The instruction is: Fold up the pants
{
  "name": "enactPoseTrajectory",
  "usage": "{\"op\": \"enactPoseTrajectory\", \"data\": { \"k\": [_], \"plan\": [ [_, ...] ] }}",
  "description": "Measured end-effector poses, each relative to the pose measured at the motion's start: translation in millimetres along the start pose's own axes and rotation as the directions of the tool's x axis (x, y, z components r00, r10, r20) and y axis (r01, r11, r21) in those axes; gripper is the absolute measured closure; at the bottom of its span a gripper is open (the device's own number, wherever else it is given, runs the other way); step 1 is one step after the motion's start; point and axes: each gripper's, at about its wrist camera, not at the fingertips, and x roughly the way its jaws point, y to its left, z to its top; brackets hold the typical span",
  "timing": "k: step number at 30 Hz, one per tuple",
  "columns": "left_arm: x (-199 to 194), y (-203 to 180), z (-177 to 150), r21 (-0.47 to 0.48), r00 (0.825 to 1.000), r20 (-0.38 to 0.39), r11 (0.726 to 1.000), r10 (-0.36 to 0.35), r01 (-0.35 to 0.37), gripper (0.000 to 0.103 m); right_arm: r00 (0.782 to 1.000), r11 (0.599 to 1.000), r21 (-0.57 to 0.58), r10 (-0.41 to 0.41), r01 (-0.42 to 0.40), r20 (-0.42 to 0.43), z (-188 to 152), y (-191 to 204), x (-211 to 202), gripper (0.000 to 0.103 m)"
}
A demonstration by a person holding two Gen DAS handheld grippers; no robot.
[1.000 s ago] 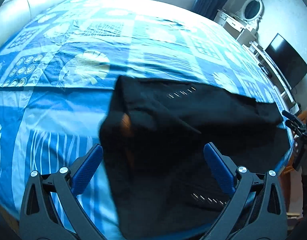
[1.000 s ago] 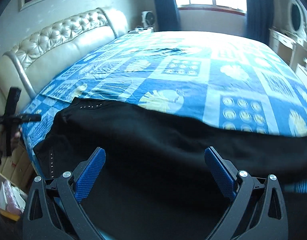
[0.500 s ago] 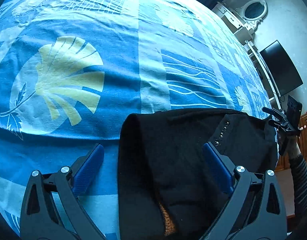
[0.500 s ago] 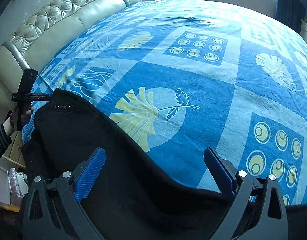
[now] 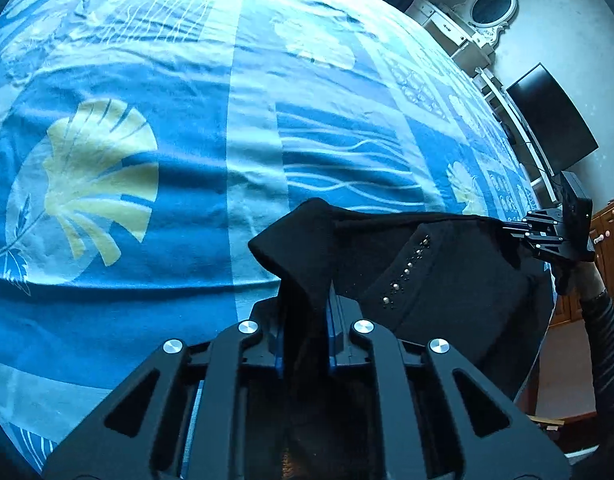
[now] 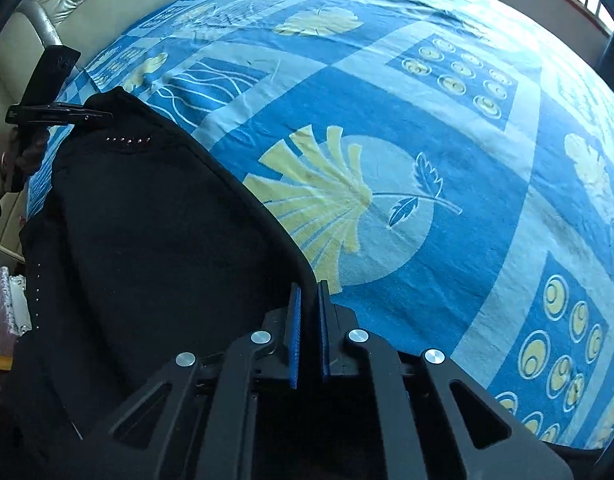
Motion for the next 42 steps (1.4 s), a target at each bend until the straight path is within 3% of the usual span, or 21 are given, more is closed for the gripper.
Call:
{"op": "enactPoseTrajectory", "data": {
  "k": [4,7,13,17,24,26,28,29,30,31,32,34,37,39,42],
  "plan": [
    [-33,-10,0,0.006,0.996,0.084,0.999,-0.038,0.037,0.090,0.984,0.992,-0.001,-0.123,0.125,0.125,-7,14,-43,0.096],
    [-57,-25,-10,0.038,0.991,0.126,0.999,-0.039,0.034,0.090,0.952,0.968,-0.049,-0.231,0.246,0.203,-24,42,-69,0.096],
    [-90,-48,-67,0.058,0.986,0.161,0.998,-0.041,0.033,0.091,0.900,0.926,-0.093,-0.325,0.365,0.291,-80,99,-96,0.096],
    [-99,-50,-112,0.048,0.986,0.165,0.999,-0.022,0.014,0.091,0.889,0.911,-0.117,-0.349,0.396,0.297,-119,130,-90,0.096],
    [-91,-45,-172,-0.008,0.987,0.159,1.000,-0.008,0.009,0.088,0.906,0.898,-0.173,-0.367,0.404,0.212,-169,164,-48,0.095],
    [-86,-45,-185,-0.011,0.988,0.153,1.000,0.012,-0.010,0.084,0.912,0.904,-0.163,-0.365,0.396,0.188,-176,166,-36,0.095],
    [-82,-45,-196,-0.011,0.989,0.141,0.999,0.049,-0.048,0.077,0.904,0.899,-0.149,-0.381,0.411,0.196,-185,172,-32,0.091],
    [-79,-43,-202,-0.023,0.990,0.120,0.997,0.080,-0.078,0.055,0.901,0.899,-0.135,-0.387,0.416,0.197,-186,172,-32,0.091],
    [-77,-40,-207,-0.038,0.988,0.103,0.993,0.113,-0.109,0.041,0.900,0.903,-0.113,-0.388,0.414,0.196,-187,171,-34,0.090],
    [-78,-36,-215,-0.053,0.983,0.105,0.988,0.148,-0.143,0.031,0.907,0.915,-0.084,-0.374,0.395,0.191,-188,169,-38,0.086],
    [-81,-33,-220,-0.062,0.981,0.111,0.986,0.158,-0.152,0.031,0.919,0.932,-0.043,-0.348,0.361,0.185,-189,165,-44,0.082],
    [-89,-23,-233,-0.118,0.984,0.112,0.985,0.142,-0.129,0.031,0.940,0.957,0.042,-0.290,0.287,0.180,-193,155,-56,0.058],
    [-106,-14,-251,-0.255,0.987,0.152,0.967,0.058,-0.017,0.031,0.965,0.970,0.218,-0.152,0.104,0.212,-203,135,-75,0.054],
    [-113,-20,-259,-0.313,0.982,0.187,0.949,0.013,0.047,0.031,0.969,0.928,0.370,-0.042,-0.052,0.242,-212,114,-81,0.054],
    [-115,-32,-261,-0.379,0.973,0.228,0.918,-0.025,0.113,0.031,0.945,0.793,0.549,0.098,-0.264,0.313,-226,86,-76,0.054]
  ]
}}
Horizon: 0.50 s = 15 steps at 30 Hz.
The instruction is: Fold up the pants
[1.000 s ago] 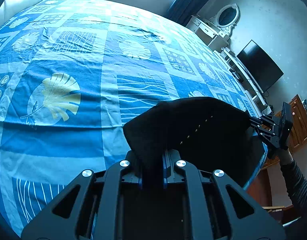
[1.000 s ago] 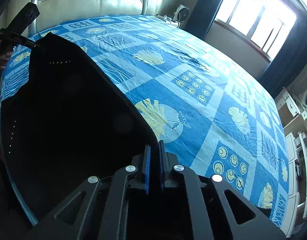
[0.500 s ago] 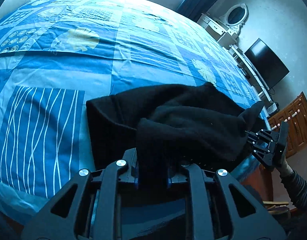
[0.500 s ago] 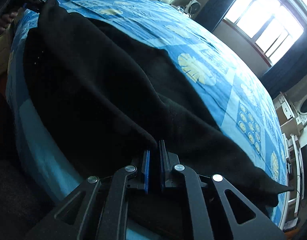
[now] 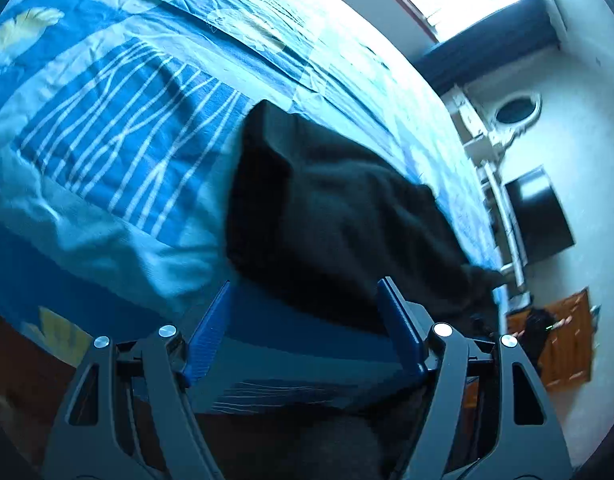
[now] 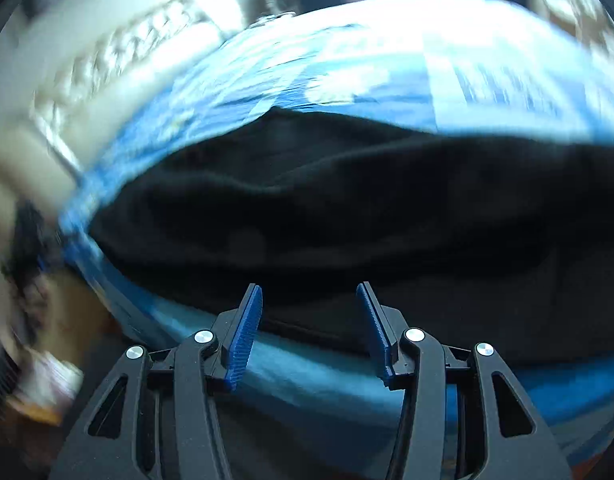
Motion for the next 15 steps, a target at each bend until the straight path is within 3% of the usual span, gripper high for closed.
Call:
{"op": "enactPoseTrajectory", "data": {
  "k": [2,5,9,13,15],
  "plan": [
    [3,-8,-1,-0.029,0.999,0.021,0.999,-0.025,0.026,0.031,0.999,0.992,0.117,0.049,-0.049,0.004,0,-14,2,0.054],
    [16,-18,2,-0.036,1.000,0.015,0.999,0.004,-0.004,0.031,0.992,0.961,0.246,0.123,-0.124,0.020,0,-30,6,0.054],
    [28,-25,2,-0.080,1.000,0.007,0.997,0.004,-0.004,0.031,0.986,0.935,0.312,0.163,-0.167,0.038,-4,-34,10,0.054],
    [41,-33,4,-0.066,0.998,-0.008,0.995,0.068,-0.068,0.032,0.982,0.904,0.383,0.183,-0.188,0.048,-1,-36,20,0.053],
    [47,-34,4,-0.062,0.994,-0.019,0.992,0.108,-0.109,0.038,0.978,0.877,0.435,0.200,-0.207,0.063,-3,-37,19,0.050]
  ]
}}
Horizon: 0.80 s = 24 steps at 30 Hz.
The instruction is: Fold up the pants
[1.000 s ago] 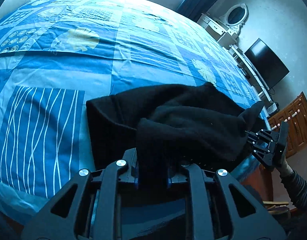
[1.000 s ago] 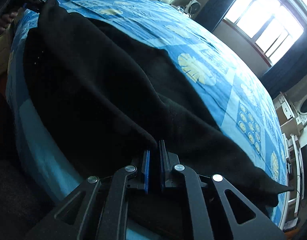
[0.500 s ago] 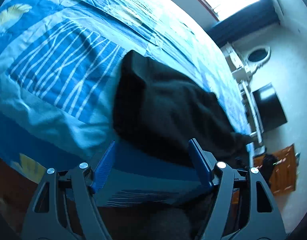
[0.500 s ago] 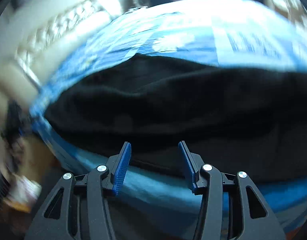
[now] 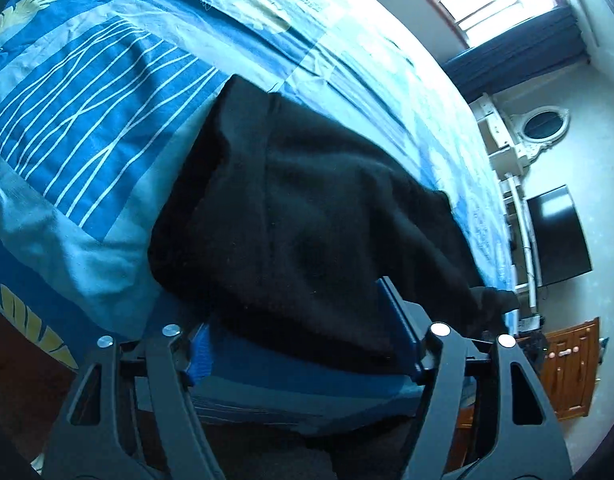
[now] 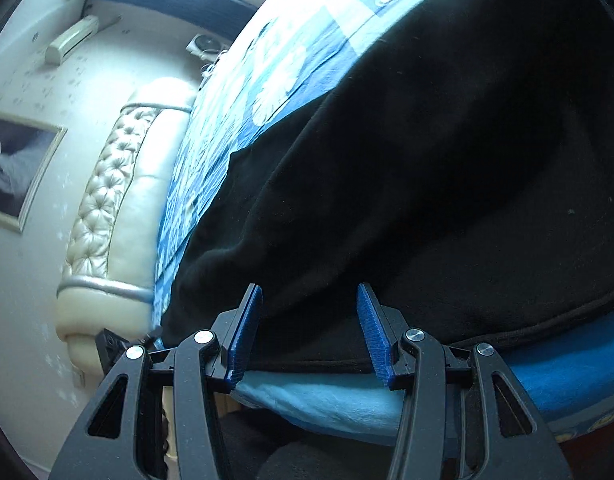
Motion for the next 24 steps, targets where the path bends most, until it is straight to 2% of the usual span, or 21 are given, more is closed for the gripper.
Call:
{"op": "enactPoseTrajectory", "data": {
  "k": [2,5,6,8,10,12,17,21,24],
  "plan": [
    [4,0,0,0.006,1.000,-0.005,1.000,0.030,-0.030,0.057,1.000,0.999,0.031,0.024,-0.024,0.001,-3,-4,-4,0.047],
    [8,4,1,0.011,0.998,-0.018,0.998,0.064,-0.064,0.075,0.999,0.997,0.075,0.034,-0.037,0.034,-1,-10,-3,0.047],
    [8,7,2,0.008,0.998,-0.020,0.998,0.066,-0.066,0.078,0.998,0.995,0.089,0.034,-0.038,0.044,0,-11,-2,0.047],
    [9,12,4,-0.007,0.998,-0.026,0.998,0.064,-0.065,0.088,0.999,0.997,0.081,0.007,-0.012,0.054,3,-10,1,0.057],
    [6,15,6,-0.023,0.998,-0.027,0.998,0.060,-0.061,0.090,0.998,0.996,0.080,-0.030,0.026,0.053,4,-11,1,0.093],
    [3,15,8,-0.024,0.998,-0.023,0.997,0.067,-0.067,0.091,0.998,0.995,0.094,-0.018,0.012,0.062,1,-10,-5,0.096],
    [-7,16,12,-0.006,0.996,0.006,0.996,0.092,-0.092,0.091,0.998,0.999,0.037,-0.013,0.011,0.066,-18,3,-28,0.096],
    [-3,28,12,-0.024,0.997,-0.003,0.996,0.080,-0.080,0.091,0.999,0.998,0.057,-0.041,0.039,0.024,-27,-11,-17,0.097],
    [0,33,10,-0.041,0.998,-0.005,0.997,0.061,-0.062,0.091,1.000,0.996,0.094,-0.016,0.015,0.016,-28,-24,-10,0.097]
  ]
}}
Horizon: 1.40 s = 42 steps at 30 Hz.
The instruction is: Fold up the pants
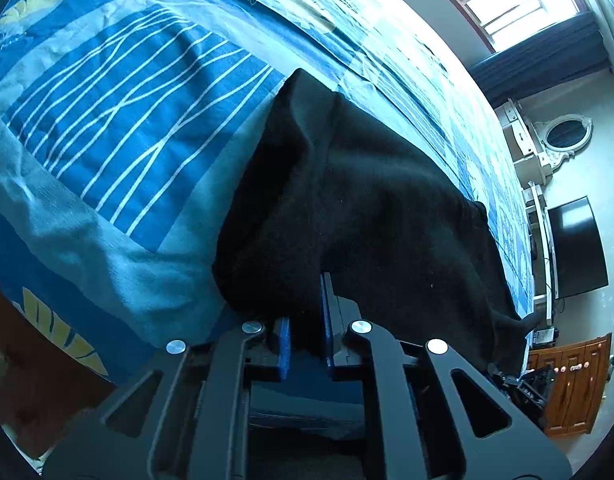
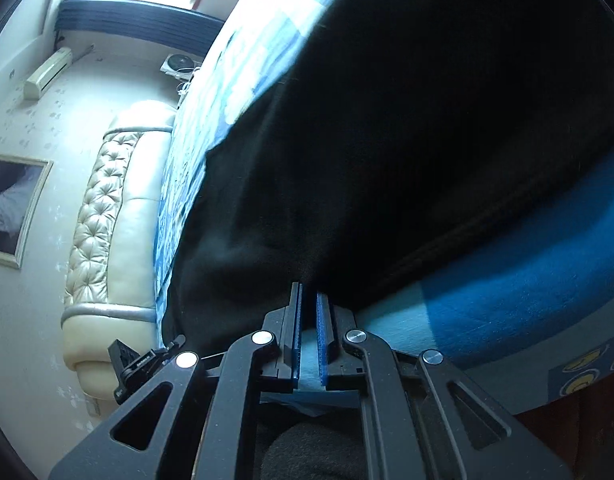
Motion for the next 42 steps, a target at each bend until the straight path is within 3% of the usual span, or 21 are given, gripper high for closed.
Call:
{"op": "enactPoseTrajectory", "data": {
  "k": [5,6,8,10,12,14,17,21,26,31,35,38,42],
  "plan": [
    [-14,-15,-7,0.108,1.000,0.022,0.994,0.018,-0.020,0.090,1.000,0.999,-0.019,0.026,-0.026,0.008,5,6,-21,0.090],
    [-19,-17,-11,0.127,0.999,0.029,0.992,0.022,-0.026,0.090,0.999,0.999,-0.016,0.038,-0.037,0.024,8,3,-32,0.083],
    [-30,-26,-21,0.169,0.999,0.038,0.985,0.033,-0.039,0.081,0.996,0.999,-0.001,0.032,-0.032,0.085,18,-7,-60,0.073],
    [-37,-34,-27,0.198,0.998,0.053,0.979,0.039,-0.049,0.074,0.983,1.000,0.015,0.001,-0.004,0.183,37,-25,-98,0.071],
    [-43,-45,-32,0.231,0.995,0.082,0.971,0.052,-0.070,0.066,0.953,0.997,0.070,-0.048,0.029,0.299,61,-51,-141,0.071],
    [-44,-59,-35,0.258,0.992,0.114,0.962,0.062,-0.090,0.057,0.906,0.989,0.150,-0.082,0.021,0.414,86,-81,-181,0.071],
    [-34,-78,-36,0.292,0.988,0.127,0.949,0.083,-0.117,0.050,0.832,0.955,0.290,-0.107,-0.066,0.544,126,-134,-223,0.071],
    [-10,-93,-38,0.257,0.994,0.083,0.962,0.076,-0.095,0.050,0.789,0.913,0.376,-0.109,-0.161,0.604,165,-172,-235,0.071],
    [17,-104,-47,0.218,0.996,0.042,0.973,0.073,-0.081,0.048,0.783,0.899,0.410,-0.140,-0.157,0.606,203,-185,-221,0.071],
    [26,-117,-52,0.240,0.993,0.052,0.964,0.104,-0.114,0.039,0.775,0.898,0.415,-0.156,-0.148,0.613,228,-190,-212,0.071],
    [28,-118,-49,0.235,0.993,0.044,0.965,0.111,-0.118,0.039,0.770,0.912,0.402,-0.202,-0.077,0.606,237,-181,-208,0.072],
    [30,-117,-50,0.229,0.993,0.040,0.966,0.112,-0.119,0.038,0.787,0.924,0.378,-0.193,-0.055,0.586,231,-167,-201,0.095],
    [31,-117,-51,0.238,0.991,0.044,0.962,0.124,-0.131,0.037,0.766,0.932,0.345,-0.140,-0.112,0.628,220,-167,-219,0.103]
  ]
}}
